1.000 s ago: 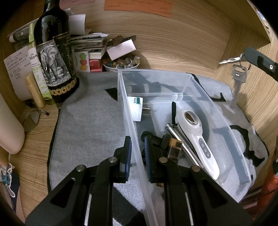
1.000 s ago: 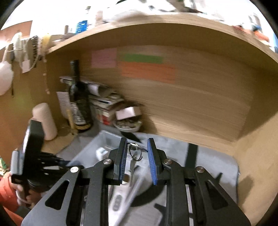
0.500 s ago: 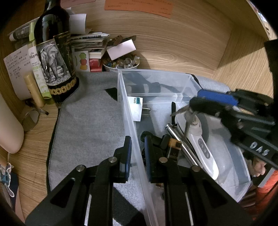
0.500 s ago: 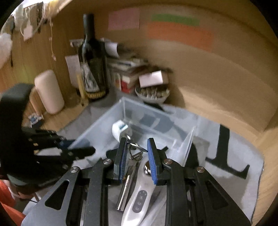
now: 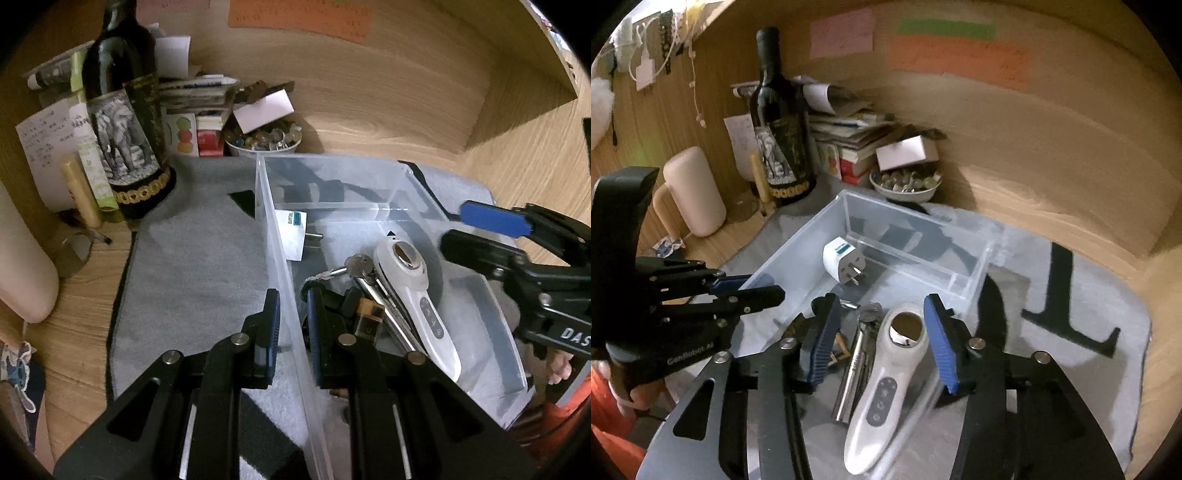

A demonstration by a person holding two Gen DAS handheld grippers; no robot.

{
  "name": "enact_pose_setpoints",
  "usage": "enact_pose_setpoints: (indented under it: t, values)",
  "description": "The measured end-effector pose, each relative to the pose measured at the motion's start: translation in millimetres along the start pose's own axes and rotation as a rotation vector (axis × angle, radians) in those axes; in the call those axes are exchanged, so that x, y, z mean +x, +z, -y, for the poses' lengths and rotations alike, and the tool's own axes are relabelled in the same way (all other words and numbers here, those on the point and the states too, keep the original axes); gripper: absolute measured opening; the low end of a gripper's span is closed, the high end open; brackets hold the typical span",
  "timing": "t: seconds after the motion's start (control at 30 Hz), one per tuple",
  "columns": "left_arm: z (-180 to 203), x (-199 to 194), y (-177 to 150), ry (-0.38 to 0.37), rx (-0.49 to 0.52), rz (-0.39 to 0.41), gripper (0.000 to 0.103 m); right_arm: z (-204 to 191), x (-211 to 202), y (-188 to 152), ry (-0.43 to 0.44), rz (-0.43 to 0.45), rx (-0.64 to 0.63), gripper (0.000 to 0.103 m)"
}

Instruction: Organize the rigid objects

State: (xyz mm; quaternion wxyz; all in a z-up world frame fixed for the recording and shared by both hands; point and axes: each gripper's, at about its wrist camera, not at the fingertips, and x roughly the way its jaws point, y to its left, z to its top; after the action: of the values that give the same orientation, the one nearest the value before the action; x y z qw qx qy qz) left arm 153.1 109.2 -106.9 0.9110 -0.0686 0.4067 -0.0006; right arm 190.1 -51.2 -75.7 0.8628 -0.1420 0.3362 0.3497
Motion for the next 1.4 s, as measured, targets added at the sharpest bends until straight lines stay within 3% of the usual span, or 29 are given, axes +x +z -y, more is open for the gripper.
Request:
enact_pose_setpoints:
  t: [0.1, 0.23, 0.3, 0.57, 0.7, 0.77, 0.87, 1.13, 1.4]
  values:
    - [4.3, -12.7, 1.7, 0.021, 0.016, 0.031, 0.013, 3.2, -20.4, -2.7, -0.031, 0.048, 0.007, 0.053]
    - [10.7, -35.2, 5.0, 0.026, 0.023, 0.084, 0.017, 5.5, -47.3, -7.0, -0.067, 0.122, 0.019, 0.070]
    - [16.6, -49.5, 4.3, 0.027, 0.030, 0.121, 0.032, 6.1, -62.9, -10.1, -0.083, 0.160, 0.025, 0.076]
    - [48.2, -98.9, -7.0, 0.004, 0.066, 0.254, 0.054, 1.6, -117.2, -28.5, -0.130, 0.276, 0.043, 0.089]
    - [60.8, -124.0, -15.6, -0.003, 0.075, 0.336, 0.076, -2.6, -138.8, -39.2, -0.167, 0.325, 0.055, 0.094]
    - [66.5, -134.9, -20.3, 0.004, 0.083, 0.375, 0.083, -3.8, -150.7, -45.3, -0.187, 0.362, 0.066, 0.102]
    - [72.3, -148.5, -26.7, 0.017, 0.089, 0.429, 0.093, -5.1, -164.1, -52.0, -0.211, 0.399, 0.071, 0.103]
    - [82.5, -176.3, -40.6, 0.034, 0.091, 0.540, 0.102, -10.7, -182.4, -63.5, -0.233, 0.448, 0.087, 0.103]
    - [86.9, -184.3, -45.1, 0.020, 0.097, 0.561, 0.102, -16.3, -191.7, -68.8, -0.242, 0.476, 0.077, 0.103]
